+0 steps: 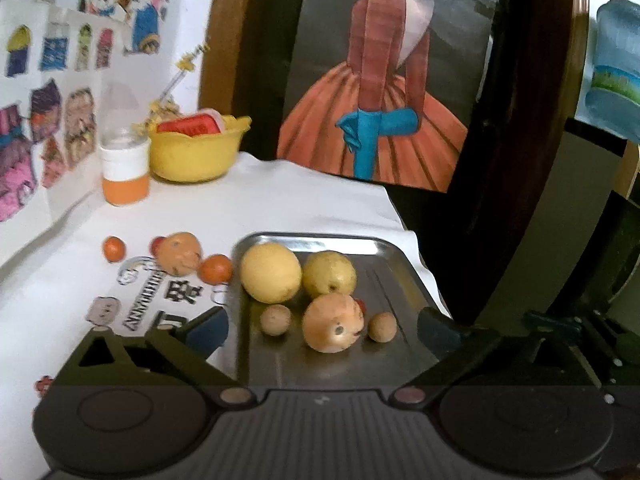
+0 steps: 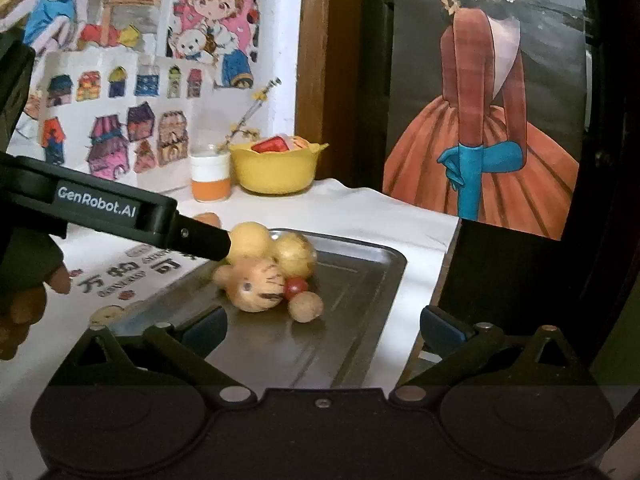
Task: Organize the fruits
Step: 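Withdraw both open tools from the tray and pull back above the table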
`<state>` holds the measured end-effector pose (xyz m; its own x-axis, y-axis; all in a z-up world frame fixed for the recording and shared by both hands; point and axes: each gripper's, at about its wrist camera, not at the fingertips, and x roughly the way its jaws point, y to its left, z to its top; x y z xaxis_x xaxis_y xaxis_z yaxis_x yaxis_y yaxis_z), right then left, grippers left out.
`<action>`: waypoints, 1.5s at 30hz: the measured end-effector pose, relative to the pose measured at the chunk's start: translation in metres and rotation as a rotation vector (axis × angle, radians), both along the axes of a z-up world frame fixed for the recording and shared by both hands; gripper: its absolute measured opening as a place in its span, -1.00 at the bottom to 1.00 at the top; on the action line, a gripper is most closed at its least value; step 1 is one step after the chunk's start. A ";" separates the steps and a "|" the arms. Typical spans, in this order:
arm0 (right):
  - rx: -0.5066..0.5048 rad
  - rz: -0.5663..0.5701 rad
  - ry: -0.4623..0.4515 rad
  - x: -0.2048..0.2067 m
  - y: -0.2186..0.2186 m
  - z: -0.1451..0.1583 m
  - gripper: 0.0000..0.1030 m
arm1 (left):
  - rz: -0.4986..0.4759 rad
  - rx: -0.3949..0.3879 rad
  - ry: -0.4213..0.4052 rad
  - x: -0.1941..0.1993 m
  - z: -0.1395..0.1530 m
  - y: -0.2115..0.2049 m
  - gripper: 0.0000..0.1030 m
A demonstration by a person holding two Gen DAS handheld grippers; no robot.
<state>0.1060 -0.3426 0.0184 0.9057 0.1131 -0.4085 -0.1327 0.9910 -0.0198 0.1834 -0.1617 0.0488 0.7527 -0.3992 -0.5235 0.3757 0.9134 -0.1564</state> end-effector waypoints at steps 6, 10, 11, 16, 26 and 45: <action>0.017 -0.013 -0.029 -0.031 0.014 0.011 0.99 | 0.033 -0.014 -0.045 -0.026 0.007 0.024 0.99; 0.020 -0.023 -0.041 -0.052 0.022 0.015 0.99 | 0.063 -0.028 -0.059 -0.047 0.002 0.044 0.99; 0.016 -0.024 -0.041 -0.057 0.025 0.016 0.99 | 0.068 -0.030 -0.054 -0.051 0.000 0.049 0.99; 0.011 -0.044 -0.043 -0.079 0.035 0.018 0.99 | 0.101 -0.048 -0.063 -0.077 -0.008 0.071 0.99; 0.006 -0.079 -0.083 -0.127 0.065 0.018 0.99 | 0.201 -0.009 -0.065 -0.134 -0.023 0.104 0.99; 0.045 -0.078 -0.008 -0.180 0.121 0.002 0.99 | 0.331 0.049 -0.045 -0.207 -0.036 0.164 0.99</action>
